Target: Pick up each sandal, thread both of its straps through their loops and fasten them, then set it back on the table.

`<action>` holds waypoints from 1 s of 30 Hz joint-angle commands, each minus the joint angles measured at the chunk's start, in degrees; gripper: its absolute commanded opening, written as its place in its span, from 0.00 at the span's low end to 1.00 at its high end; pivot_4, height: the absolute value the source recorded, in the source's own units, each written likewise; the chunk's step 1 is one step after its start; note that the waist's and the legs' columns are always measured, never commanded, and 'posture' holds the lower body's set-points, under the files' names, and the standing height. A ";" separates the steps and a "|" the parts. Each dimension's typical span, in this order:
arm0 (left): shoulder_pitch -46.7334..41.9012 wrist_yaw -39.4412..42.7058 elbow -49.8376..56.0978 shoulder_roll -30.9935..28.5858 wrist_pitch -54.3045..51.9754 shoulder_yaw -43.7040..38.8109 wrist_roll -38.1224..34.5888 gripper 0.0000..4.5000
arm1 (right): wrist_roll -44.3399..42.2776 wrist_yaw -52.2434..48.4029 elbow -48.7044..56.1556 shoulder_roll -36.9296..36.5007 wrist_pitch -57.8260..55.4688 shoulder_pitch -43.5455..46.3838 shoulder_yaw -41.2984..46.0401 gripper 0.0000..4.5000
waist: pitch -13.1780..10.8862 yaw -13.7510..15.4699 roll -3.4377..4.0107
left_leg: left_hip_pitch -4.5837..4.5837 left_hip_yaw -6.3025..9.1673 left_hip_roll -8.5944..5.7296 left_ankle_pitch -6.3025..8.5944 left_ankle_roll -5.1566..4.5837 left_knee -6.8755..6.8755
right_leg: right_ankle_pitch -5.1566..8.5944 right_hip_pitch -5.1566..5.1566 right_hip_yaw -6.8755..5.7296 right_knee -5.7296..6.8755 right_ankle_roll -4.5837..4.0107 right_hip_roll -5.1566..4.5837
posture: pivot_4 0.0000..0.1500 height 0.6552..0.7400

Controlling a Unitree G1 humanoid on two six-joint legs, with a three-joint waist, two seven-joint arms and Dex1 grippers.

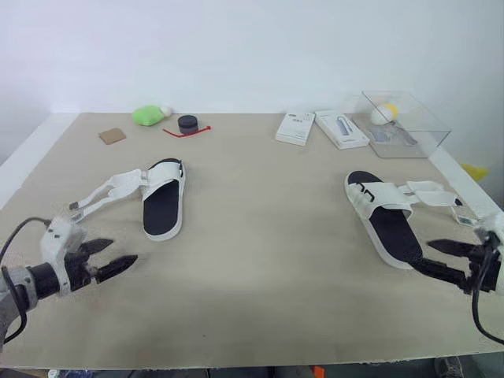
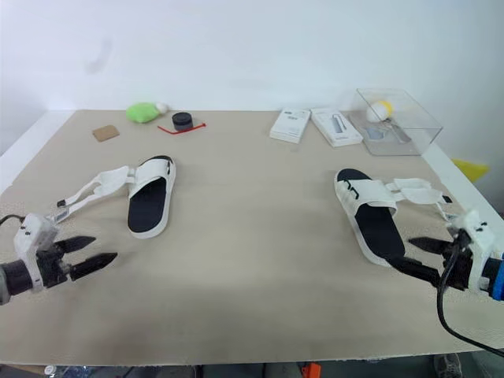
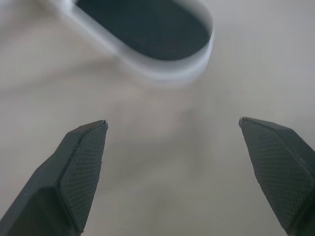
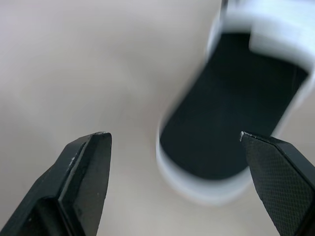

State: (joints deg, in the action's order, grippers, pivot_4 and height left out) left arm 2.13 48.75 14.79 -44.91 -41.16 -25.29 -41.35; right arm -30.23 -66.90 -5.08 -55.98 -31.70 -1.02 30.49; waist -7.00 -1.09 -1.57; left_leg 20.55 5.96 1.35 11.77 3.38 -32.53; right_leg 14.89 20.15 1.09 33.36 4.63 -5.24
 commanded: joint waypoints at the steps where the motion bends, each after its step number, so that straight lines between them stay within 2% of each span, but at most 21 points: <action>1: -7.03 -3.44 6.21 3.55 -3.66 2.10 -7.55 0.98 | -4.06 5.61 3.69 2.70 -0.68 4.95 3.81 1.00 | -0.01 0.02 0.04 | -0.01 0.00 0.00 0.00 0.00 -0.02 | -0.05 -0.06 0.00 -0.01 0.03 0.00 | 1.00 1.00; 4: -13.49 -5.95 6.86 8.32 -3.94 8.87 -6.85 0.98 | -2.63 10.58 5.24 4.96 0.28 7.74 2.13 1.00 | 0.08 0.04 0.13 | 0.00 0.00 -0.08 -0.06 -0.07 -0.15 | -0.24 -0.26 0.05 -0.02 0.16 0.00 | 1.00 1.00; 9: -21.69 -7.85 3.28 16.11 -0.41 20.02 -0.94 0.98 | 4.16 20.01 6.20 7.80 6.42 11.92 -1.63 1.00 | 0.12 0.03 0.15 | 0.05 0.01 -0.16 -0.11 -0.16 -0.15 | -0.62 -0.66 0.18 -0.08 0.17 0.10 | 1.00 1.00; 14: -27.99 -6.25 -3.22 22.17 5.20 28.91 5.91 0.98 | 16.60 26.72 4.06 6.46 16.53 13.36 -8.33 1.00 | 0.16 0.01 0.25 | 0.09 0.01 -0.17 -0.08 -0.20 -0.10 | -0.60 -0.70 0.28 -0.20 0.22 0.20 | 1.00 1.00; 22: -35.70 -5.47 -14.89 34.32 14.40 37.28 13.82 0.98 | 39.75 36.76 -1.67 -2.20 31.84 13.15 -18.19 1.00 | 0.18 0.02 0.32 | 0.12 0.02 -0.40 -0.13 -0.26 -0.17 | -0.59 -0.78 0.59 -0.25 0.32 0.22 | 1.00 1.00; 30: -38.00 -5.42 -18.51 39.15 16.82 37.90 16.24 0.98 | 46.78 37.64 -2.39 -4.54 36.11 10.61 -21.37 1.00 | 0.16 -0.20 0.29 | 0.12 0.01 -0.51 -0.13 -0.27 -0.17 | -0.52 -0.83 0.84 -0.28 0.50 0.22 | 1.00 1.00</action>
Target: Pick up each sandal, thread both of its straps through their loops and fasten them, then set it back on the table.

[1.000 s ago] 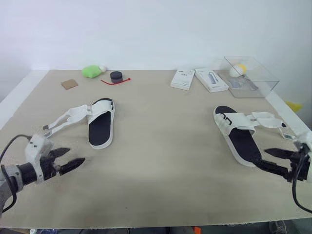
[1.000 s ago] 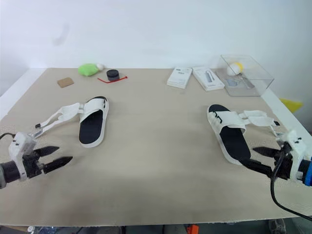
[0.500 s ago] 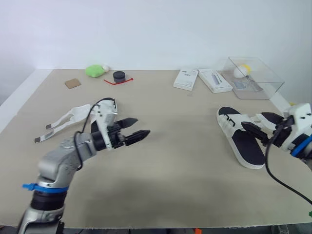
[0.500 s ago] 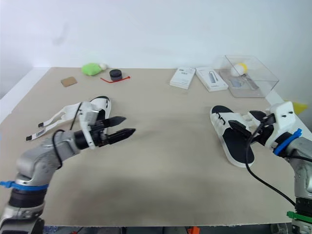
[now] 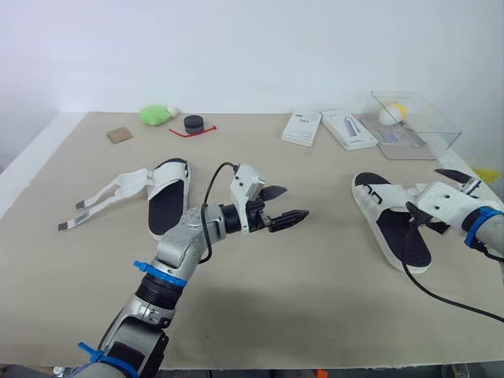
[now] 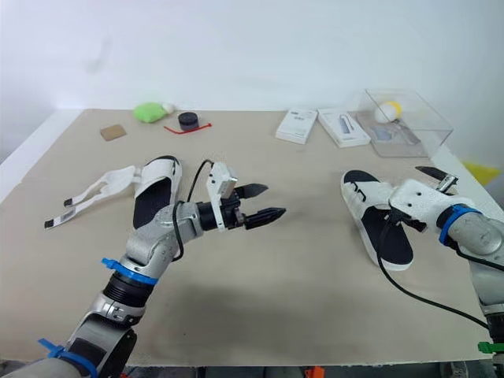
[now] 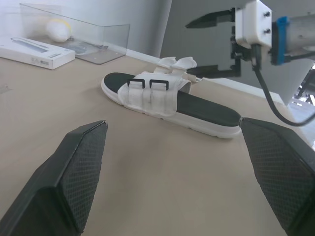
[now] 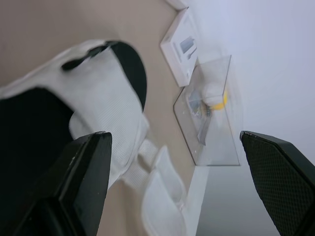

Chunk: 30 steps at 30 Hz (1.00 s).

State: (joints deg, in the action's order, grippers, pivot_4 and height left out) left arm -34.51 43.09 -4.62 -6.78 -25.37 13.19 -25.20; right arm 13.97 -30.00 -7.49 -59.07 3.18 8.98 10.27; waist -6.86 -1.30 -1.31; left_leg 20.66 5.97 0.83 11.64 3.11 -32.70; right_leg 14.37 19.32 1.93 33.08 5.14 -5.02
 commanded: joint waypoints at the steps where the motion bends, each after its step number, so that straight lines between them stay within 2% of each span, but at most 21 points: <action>1: -1.28 0.24 1.04 1.21 0.97 -0.54 0.21 0.98 | 3.63 0.73 -0.49 -1.44 1.54 0.86 -2.15 1.00 | 0.01 0.03 0.01 | -0.02 0.00 0.00 0.00 0.00 0.00 | 0.00 -0.02 0.00 0.00 0.00 0.00 | 1.00 1.00; 7: -0.23 0.25 2.30 1.46 0.42 -0.61 0.53 0.98 | 8.20 2.76 -5.22 0.21 2.31 3.97 -7.12 1.00 | -0.02 0.01 -0.02 | 0.01 0.00 -0.08 -0.07 -0.04 -0.08 | -0.04 -0.05 0.14 0.01 0.06 0.01 | 1.00 1.00; 18: -0.42 -0.24 2.17 1.54 0.69 -1.08 0.93 0.98 | 15.51 9.43 -17.41 5.00 4.20 15.99 -15.43 1.00 | 0.02 0.05 0.06 | 0.02 0.00 -0.14 -0.08 -0.04 -0.09 | -0.05 -0.06 0.42 0.02 0.12 0.10 | 1.00 1.00; 19: -0.49 -0.35 2.17 1.56 0.72 -1.14 0.97 1.00 | 15.91 9.88 -18.04 4.95 4.18 16.42 -15.63 0.88 | 0.02 0.06 0.07 | 0.02 0.00 -0.15 -0.08 -0.04 -0.08 | -0.05 -0.06 0.44 0.02 0.12 0.10 | 1.00 1.00; 21: -0.53 -0.56 2.29 1.51 0.71 -1.36 0.98 1.00 | 16.60 10.46 -19.02 4.52 4.29 16.81 -16.08 0.76 | 0.03 0.11 0.08 | 0.03 0.00 -0.18 -0.08 -0.04 -0.08 | -0.03 -0.07 0.49 0.02 0.14 0.11 | 1.00 1.00; 23: -0.44 -0.60 2.44 1.40 0.66 -1.52 1.05 1.00 | 16.75 10.54 -19.33 4.06 4.44 16.56 -16.16 0.53 | 0.03 0.09 0.08 | 0.04 0.00 -0.21 -0.08 -0.04 -0.08 | -0.02 -0.07 0.57 0.01 0.16 0.11 | 1.00 1.00; 25: -0.27 -0.50 2.66 1.23 0.58 -1.67 1.06 1.00 | 16.63 10.56 -18.78 3.64 4.51 15.76 -15.57 0.37 | 0.03 0.07 0.09 | 0.04 0.00 -0.21 -0.08 -0.04 -0.08 | -0.02 -0.07 0.59 0.01 0.17 0.12 | 1.00 1.00; 28: -0.12 -0.40 2.74 1.05 0.57 -1.73 1.10 1.00 | 16.62 10.88 -18.43 3.28 4.96 14.85 -15.19 0.05 | 0.04 0.08 0.09 | 0.03 0.00 -0.21 -0.08 -0.05 -0.08 | -0.03 -0.07 0.60 0.02 0.17 0.15 | 1.00 1.00; 29: -0.10 -0.36 2.75 1.01 0.59 -1.72 1.11 1.00 | 16.53 11.11 -18.28 3.21 5.31 14.63 -15.07 0.01 | 0.04 0.07 0.10 | 0.03 0.01 -0.21 -0.08 -0.05 -0.08 | -0.03 -0.07 0.61 0.03 0.17 0.16 | 1.00 1.00; 30: -0.09 -0.33 2.76 0.98 0.60 -1.71 1.11 1.00 | 16.45 11.29 -18.18 3.16 5.56 14.50 -14.99 0.01 | 0.04 0.06 0.10 | 0.03 0.01 -0.21 -0.08 -0.05 -0.09 | -0.03 -0.07 0.64 0.03 0.18 0.16 | 1.00 1.00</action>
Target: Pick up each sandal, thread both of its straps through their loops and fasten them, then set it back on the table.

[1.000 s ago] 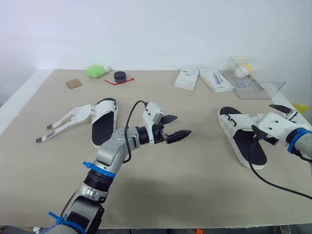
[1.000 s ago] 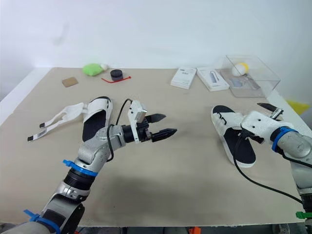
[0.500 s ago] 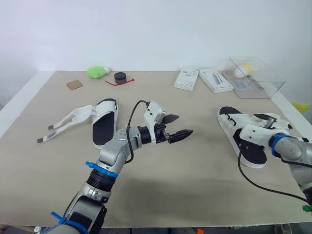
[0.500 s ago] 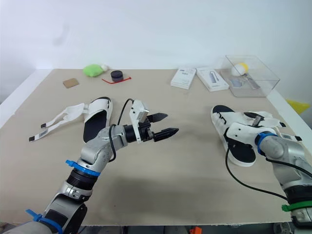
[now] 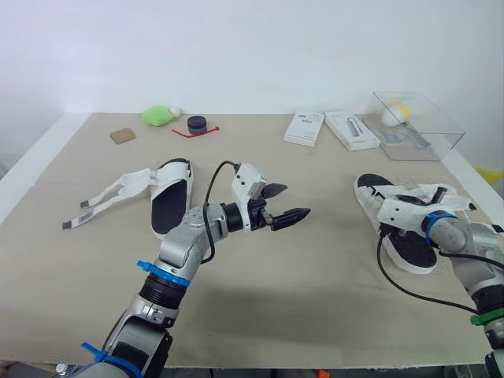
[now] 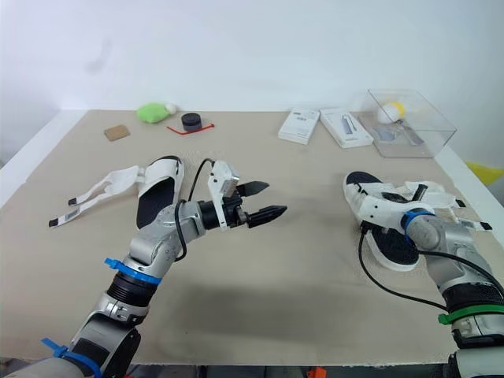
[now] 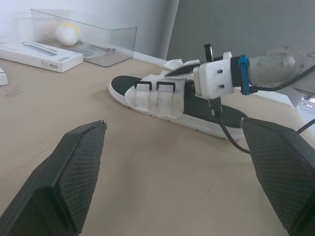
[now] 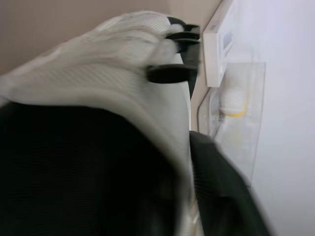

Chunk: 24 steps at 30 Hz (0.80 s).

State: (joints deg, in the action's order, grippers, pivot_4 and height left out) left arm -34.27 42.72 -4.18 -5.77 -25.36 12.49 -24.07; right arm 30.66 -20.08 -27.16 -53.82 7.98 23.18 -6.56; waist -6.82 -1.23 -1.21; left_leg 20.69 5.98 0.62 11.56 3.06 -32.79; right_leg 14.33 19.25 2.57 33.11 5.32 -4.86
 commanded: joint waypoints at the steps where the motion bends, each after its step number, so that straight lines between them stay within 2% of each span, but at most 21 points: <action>1: -0.45 0.05 2.23 -0.06 0.59 -1.06 -0.03 1.00 | -0.77 1.62 1.95 -2.21 1.42 0.16 2.32 0.01 | 0.00 -0.01 0.00 | 0.00 0.00 0.00 0.00 0.00 0.00 | 0.00 0.00 0.03 0.00 0.01 0.01 | 1.00 1.00; 8: -2.15 1.99 0.73 -3.02 -0.02 -5.05 -1.86 1.00 | -14.77 -3.70 8.58 -1.64 21.64 1.02 5.41 0.01 | -0.08 -0.62 0.04 | -0.03 -0.01 0.03 0.00 0.00 0.01 | -0.13 0.02 0.16 0.00 0.24 0.12 | 1.00 1.00; 12: -2.18 6.68 0.48 -8.92 -2.07 -8.87 -4.57 1.00 | -24.16 -12.21 13.04 0.47 33.79 3.23 1.49 0.01 | -0.09 -1.35 0.09 | -0.07 0.01 0.19 0.01 -0.02 0.05 | -0.14 0.01 0.21 0.01 0.24 0.33 | 1.00 1.00; 15: -1.69 9.73 1.09 -13.72 -4.10 -11.26 -6.46 1.00 | -27.67 -18.72 12.77 1.85 41.68 5.19 -3.35 0.01 | -0.20 -1.56 -0.10 | -0.11 0.01 0.26 0.01 -0.02 0.04 | -0.16 0.00 0.33 0.03 0.18 0.47 | 1.00 1.00; 18: -0.97 12.52 2.48 -18.75 -7.90 -14.41 -9.95 1.00 | -27.40 -23.24 8.40 2.80 55.08 8.13 -9.09 0.01 | -0.28 -1.35 -0.16 | -0.10 0.03 0.25 0.01 -0.02 0.05 | -0.09 0.00 0.39 0.06 0.04 0.49 | 1.00 1.00; 24: 1.89 14.43 5.73 -24.73 -12.92 -18.17 -13.84 1.00 | -24.19 -24.64 -4.82 6.40 74.32 16.42 -17.45 0.01 | -0.40 -1.34 -0.22 | -0.08 0.08 0.11 0.00 -0.01 0.05 | 0.05 -0.02 0.67 0.07 -0.12 0.49 | 1.00 1.00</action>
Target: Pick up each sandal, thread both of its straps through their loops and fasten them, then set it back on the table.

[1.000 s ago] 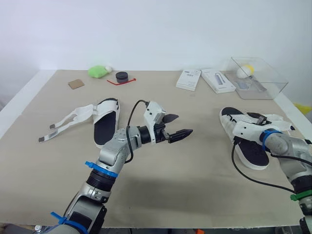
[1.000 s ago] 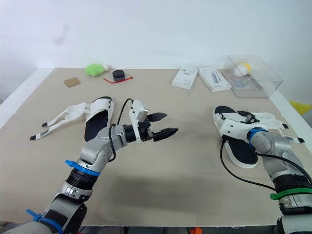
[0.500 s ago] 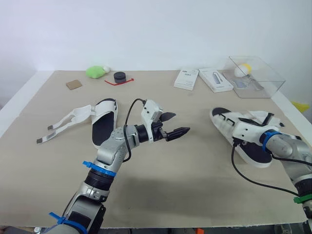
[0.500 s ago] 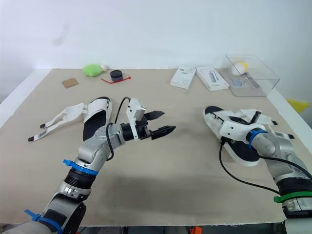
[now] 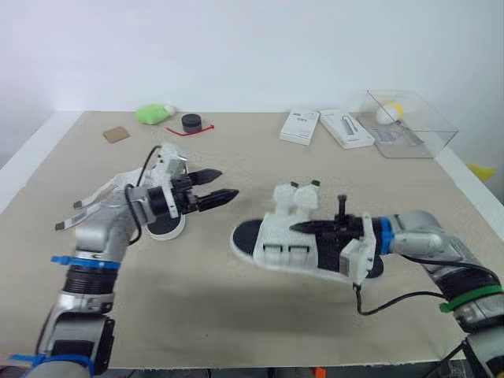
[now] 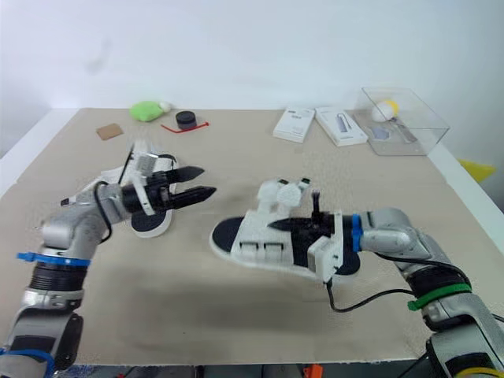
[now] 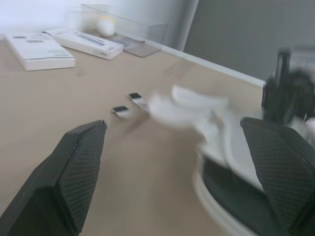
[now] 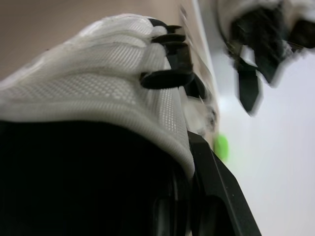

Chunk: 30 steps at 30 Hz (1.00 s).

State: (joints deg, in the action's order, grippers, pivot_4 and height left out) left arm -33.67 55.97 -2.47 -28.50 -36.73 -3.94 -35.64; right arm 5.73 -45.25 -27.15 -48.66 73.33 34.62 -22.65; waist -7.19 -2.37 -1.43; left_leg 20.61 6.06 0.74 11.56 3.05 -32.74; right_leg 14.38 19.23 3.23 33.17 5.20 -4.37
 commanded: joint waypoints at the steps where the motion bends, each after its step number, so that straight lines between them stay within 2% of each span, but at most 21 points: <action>1: 1.88 1.28 4.62 -2.58 -1.92 -1.89 -2.40 1.00 | 1.50 0.79 -6.75 1.84 10.93 6.14 -2.29 0.01 | -0.02 -0.23 0.01 | -0.01 -0.01 0.01 0.00 0.00 0.01 | -0.02 0.00 0.01 0.00 -0.04 0.00 | 1.00 1.00; 5: 5.35 1.34 8.53 -4.09 -3.83 -1.64 -3.53 1.00 | 6.56 2.55 -13.97 4.34 18.17 10.30 -4.28 0.01 | -0.05 -0.24 -0.04 | -0.13 -0.01 0.13 -0.02 -0.02 0.14 | -0.01 0.00 0.02 0.08 -0.26 0.15 | 1.00 1.00; 9: 7.73 0.41 11.59 -4.20 -4.76 -0.96 -3.96 1.00 | 11.21 4.39 -17.99 5.80 19.17 11.63 -3.90 0.01 | -0.05 -0.19 -0.05 | -0.19 0.04 0.14 -0.02 -0.03 0.16 | 0.00 0.06 0.05 0.31 -0.53 0.20 | 1.00 1.00; 10: 8.11 0.08 12.28 -4.09 -4.90 -0.61 -3.91 1.00 | 13.04 4.57 -19.59 6.13 19.17 11.85 -3.40 0.15 | -0.05 -0.20 -0.05 | -0.20 0.04 0.14 -0.02 -0.03 0.16 | 0.01 0.04 0.06 0.33 -0.54 0.20 | 1.00 1.00; 12: 8.41 -0.32 13.10 -3.89 -5.09 -0.19 -3.92 1.00 | 15.36 5.35 -21.70 6.25 18.88 12.32 -2.99 0.27 | -0.05 -0.20 -0.07 | -0.23 0.04 0.12 -0.04 -0.02 0.16 | 0.00 0.03 0.11 0.36 -0.57 0.20 | 1.00 1.00; 17: 8.47 -0.01 13.66 -4.17 -4.59 0.79 -3.70 1.00 | 16.60 7.91 -22.75 4.41 17.03 12.68 -2.76 0.79 | -0.05 -0.23 -0.09 | -0.26 0.04 0.08 -0.12 -0.08 0.16 | 0.00 0.01 0.21 0.37 -0.56 0.22 | 1.00 1.00; 18: 8.70 0.16 13.97 -4.20 -4.01 1.34 -3.25 0.94 | 15.71 8.26 -22.67 3.20 16.18 12.22 -2.78 0.93 | -0.05 -0.22 -0.09 | -0.27 0.05 0.06 -0.14 -0.09 0.16 | 0.00 0.01 0.22 0.41 -0.56 0.22 | 1.00 1.00; 19: 8.96 0.24 14.25 -4.14 -3.68 1.64 -3.13 0.88 | 14.85 8.58 -22.47 2.16 15.38 11.78 -2.86 1.00 | -0.05 -0.21 -0.09 | -0.27 0.05 0.06 -0.14 -0.09 0.16 | 0.00 0.01 0.24 0.42 -0.56 0.22 | 1.00 1.00; 21: 9.49 0.81 14.90 -4.14 -3.38 2.34 -3.26 0.71 | 13.97 8.78 -21.90 -0.32 13.93 10.98 -3.03 1.00 | -0.05 -0.17 -0.09 | -0.27 0.05 0.02 -0.14 -0.09 0.16 | 0.00 0.00 0.31 0.42 -0.58 0.22 | 1.00 1.00; 26: 10.12 1.06 16.08 -3.73 -2.38 5.34 -1.71 0.09 | 6.82 6.34 -21.97 -7.42 6.83 8.89 -2.74 1.00 | -0.06 -0.21 -0.11 | -0.26 -0.01 -0.10 -0.11 -0.14 0.17 | 0.06 -0.03 0.62 0.42 -0.67 0.22 | 1.00 1.00; 27: 10.23 0.91 16.09 -3.28 -2.19 6.18 -1.35 0.01 | 5.64 5.32 -22.12 -8.37 4.89 8.62 -2.36 1.00 | -0.05 -0.22 -0.10 | -0.26 -0.04 -0.10 -0.11 -0.15 0.17 | 0.06 -0.02 0.65 0.42 -0.67 0.22 | 1.00 1.00; 30: 10.88 0.78 14.06 -1.54 -0.33 9.23 1.10 0.01 | -9.73 -1.80 -17.12 -8.07 -10.39 5.80 1.04 1.00 | -0.03 -0.25 -0.16 | -0.32 -0.09 -0.08 -0.10 -0.17 0.16 | 0.05 -0.06 0.75 0.43 -0.67 0.27 | 1.00 1.00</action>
State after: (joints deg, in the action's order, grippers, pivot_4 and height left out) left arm -22.98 56.68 11.49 -30.62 -38.93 4.07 -35.73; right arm 5.52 -43.69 -47.90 -56.84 70.88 40.82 -24.80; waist -7.23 -2.62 -1.59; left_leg 20.29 5.96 0.68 11.46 2.86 -32.58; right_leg 14.42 19.16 4.01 33.59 4.49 -4.06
